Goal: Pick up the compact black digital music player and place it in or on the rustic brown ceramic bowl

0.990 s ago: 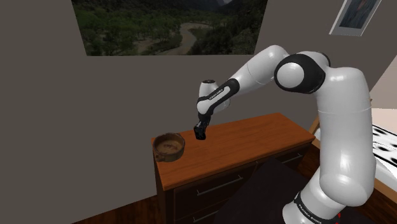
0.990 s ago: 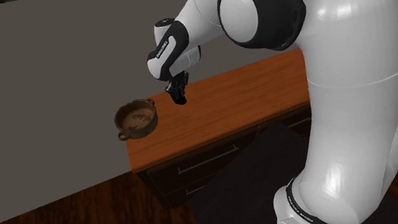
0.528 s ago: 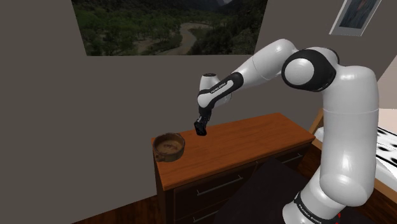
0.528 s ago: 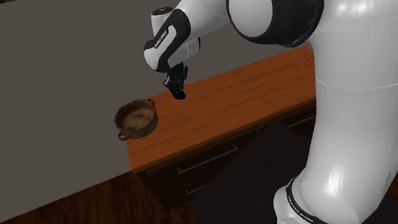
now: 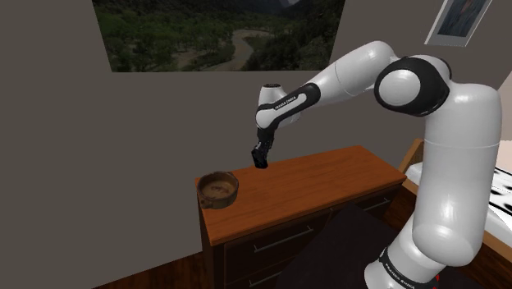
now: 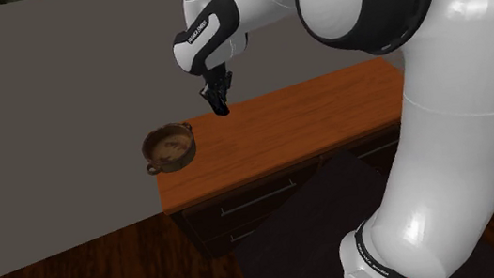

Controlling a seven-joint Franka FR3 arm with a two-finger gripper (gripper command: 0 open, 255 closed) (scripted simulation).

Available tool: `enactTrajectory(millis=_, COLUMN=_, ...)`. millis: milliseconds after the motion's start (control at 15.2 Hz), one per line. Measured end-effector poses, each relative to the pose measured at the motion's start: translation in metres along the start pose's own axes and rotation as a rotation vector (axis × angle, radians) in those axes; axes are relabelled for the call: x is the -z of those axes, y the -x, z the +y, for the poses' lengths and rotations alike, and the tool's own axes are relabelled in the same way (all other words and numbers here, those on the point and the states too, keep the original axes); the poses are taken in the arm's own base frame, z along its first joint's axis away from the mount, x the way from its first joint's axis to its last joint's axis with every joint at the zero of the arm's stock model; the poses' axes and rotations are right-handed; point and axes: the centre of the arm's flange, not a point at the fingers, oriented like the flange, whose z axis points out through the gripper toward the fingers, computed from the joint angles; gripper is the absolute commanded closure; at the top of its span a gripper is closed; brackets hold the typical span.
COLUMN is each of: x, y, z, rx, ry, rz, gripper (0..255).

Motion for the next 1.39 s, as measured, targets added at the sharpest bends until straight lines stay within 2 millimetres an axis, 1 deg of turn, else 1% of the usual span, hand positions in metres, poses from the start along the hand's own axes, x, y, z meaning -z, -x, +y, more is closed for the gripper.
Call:
enactTrajectory(millis=396, x=0.032, y=0.001, z=0.002, rx=0.0, ry=0.0, rz=0.0, gripper=255)
enactTrajectory(millis=528, x=0.039, y=-0.004, z=-0.004, rx=0.0, ry=0.0, rz=0.0, gripper=255)
enactTrajectory(millis=594, x=0.042, y=-0.009, z=-0.011, rx=0.0, ry=0.0, rz=0.0, gripper=255)
enactTrajectory(millis=660, x=0.045, y=-0.016, z=-0.024, rx=0.001, ry=0.0, rz=0.0, gripper=255)
enactTrajectory(millis=990, x=0.051, y=-0.043, z=-0.078, rx=0.001, ry=0.0, rz=-0.001, gripper=255)
enactTrajectory(millis=1056, x=0.054, y=-0.052, z=-0.089, rx=0.001, ry=0.0, rz=0.0, gripper=255)
enactTrajectory(millis=1122, x=0.052, y=-0.058, z=-0.102, rx=0.001, ry=0.0, rz=0.0, gripper=255)
enactTrajectory(millis=1386, x=0.062, y=-0.086, z=-0.148, rx=0.001, ry=0.0, rz=0.0, gripper=255)
